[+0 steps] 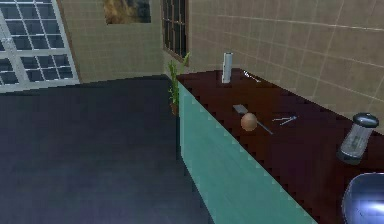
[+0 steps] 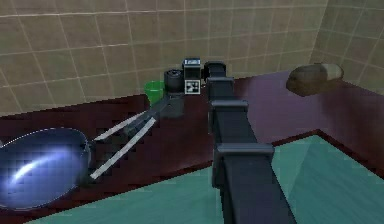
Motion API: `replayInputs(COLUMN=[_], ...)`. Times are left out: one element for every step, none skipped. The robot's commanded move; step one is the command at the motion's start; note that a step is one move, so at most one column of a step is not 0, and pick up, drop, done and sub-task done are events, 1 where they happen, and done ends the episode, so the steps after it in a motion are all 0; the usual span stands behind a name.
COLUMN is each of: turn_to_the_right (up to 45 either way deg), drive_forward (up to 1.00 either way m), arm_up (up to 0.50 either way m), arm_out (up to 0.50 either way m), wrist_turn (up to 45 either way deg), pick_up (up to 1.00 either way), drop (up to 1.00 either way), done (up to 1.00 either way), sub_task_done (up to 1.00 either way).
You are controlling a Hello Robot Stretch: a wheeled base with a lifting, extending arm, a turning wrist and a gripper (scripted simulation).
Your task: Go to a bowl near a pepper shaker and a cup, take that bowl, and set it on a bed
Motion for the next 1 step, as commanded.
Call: replayInputs(turn_to_the_right=[0.0], drive_forward=[0.00], arm_up=[0.00], arm_out=[0.00], wrist_turn=[-18.0], pick_up=[0.00], drop=[0.00], done=[0.00], sub_task_done=[0.00])
